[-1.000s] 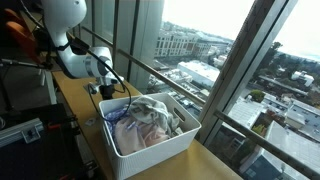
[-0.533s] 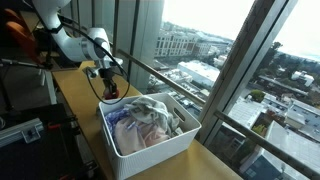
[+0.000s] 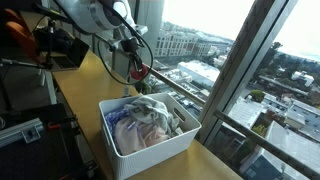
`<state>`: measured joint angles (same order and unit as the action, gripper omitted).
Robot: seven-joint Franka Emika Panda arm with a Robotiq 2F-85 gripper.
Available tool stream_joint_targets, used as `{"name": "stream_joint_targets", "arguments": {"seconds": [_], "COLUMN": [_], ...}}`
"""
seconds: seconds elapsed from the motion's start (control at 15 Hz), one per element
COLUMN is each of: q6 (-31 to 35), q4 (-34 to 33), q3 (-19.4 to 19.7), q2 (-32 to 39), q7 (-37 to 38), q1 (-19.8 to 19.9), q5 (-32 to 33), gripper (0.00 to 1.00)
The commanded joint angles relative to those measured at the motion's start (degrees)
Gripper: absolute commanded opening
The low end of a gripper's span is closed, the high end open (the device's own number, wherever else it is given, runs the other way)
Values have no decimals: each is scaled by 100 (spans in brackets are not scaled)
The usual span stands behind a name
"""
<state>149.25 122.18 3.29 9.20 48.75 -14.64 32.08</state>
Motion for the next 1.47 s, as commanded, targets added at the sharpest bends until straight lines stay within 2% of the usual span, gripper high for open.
{"name": "stream_joint_targets", "arguments": {"seconds": [0.0,0.13,0.33,0.47,0.8,0.87,0.93,1.07,1.4], "q6": [-175,-196,-126,-66,-17,-28,-60,-152,-410], "q4": [-306,-573,-590,-383,-111,-82,-78,-164,-610], "q3": [192,368,550,589,610,622,640,707,813], "q2": [-142,36,382,579,1178,1263,1311,1251,546], "q7": [-380,-748,-741,-677,-603,-605,-599,-562,-516], "q1": [704,1145,1415,1432,1161,1095,1021,909,739], "q5": [-247,-460,-384,-401,-535,-562,-574,-552,-389], "gripper": [5,5,5,5,5,43,45,57,93]}}
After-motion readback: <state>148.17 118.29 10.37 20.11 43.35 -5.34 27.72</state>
